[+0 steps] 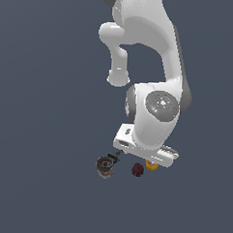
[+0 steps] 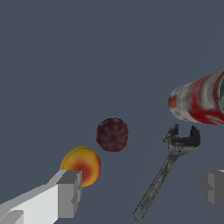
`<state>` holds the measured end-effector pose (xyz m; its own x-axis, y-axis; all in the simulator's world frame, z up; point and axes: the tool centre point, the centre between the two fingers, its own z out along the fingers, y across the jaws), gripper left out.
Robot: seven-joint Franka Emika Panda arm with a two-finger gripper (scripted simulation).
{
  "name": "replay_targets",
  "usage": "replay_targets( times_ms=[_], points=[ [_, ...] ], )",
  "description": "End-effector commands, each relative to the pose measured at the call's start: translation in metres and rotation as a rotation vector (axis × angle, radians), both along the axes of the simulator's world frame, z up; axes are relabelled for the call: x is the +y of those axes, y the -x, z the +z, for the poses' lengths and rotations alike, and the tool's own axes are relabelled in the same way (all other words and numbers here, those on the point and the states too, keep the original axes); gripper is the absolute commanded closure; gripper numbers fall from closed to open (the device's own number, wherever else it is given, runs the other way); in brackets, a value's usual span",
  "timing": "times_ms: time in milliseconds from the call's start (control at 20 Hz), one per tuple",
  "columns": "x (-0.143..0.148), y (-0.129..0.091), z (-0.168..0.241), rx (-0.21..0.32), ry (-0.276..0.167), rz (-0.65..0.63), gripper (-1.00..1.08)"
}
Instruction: Pick up a designated object from a clutter of objects.
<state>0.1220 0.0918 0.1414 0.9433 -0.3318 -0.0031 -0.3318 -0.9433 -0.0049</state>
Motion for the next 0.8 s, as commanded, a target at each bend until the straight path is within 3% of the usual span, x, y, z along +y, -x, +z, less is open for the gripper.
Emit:
replay_targets(
  times_ms=[0,350,750],
  points=[
    [0.005,-0.006,-0.019,-0.001,0.001,-0.034,-0.92],
    [0.014,-0.013,-0.053,-0.001,0.004,-0.092,-0.92],
    [0.016,-0.014,-0.062,0.0,0.006,-0.105,-0.92]
  ],
)
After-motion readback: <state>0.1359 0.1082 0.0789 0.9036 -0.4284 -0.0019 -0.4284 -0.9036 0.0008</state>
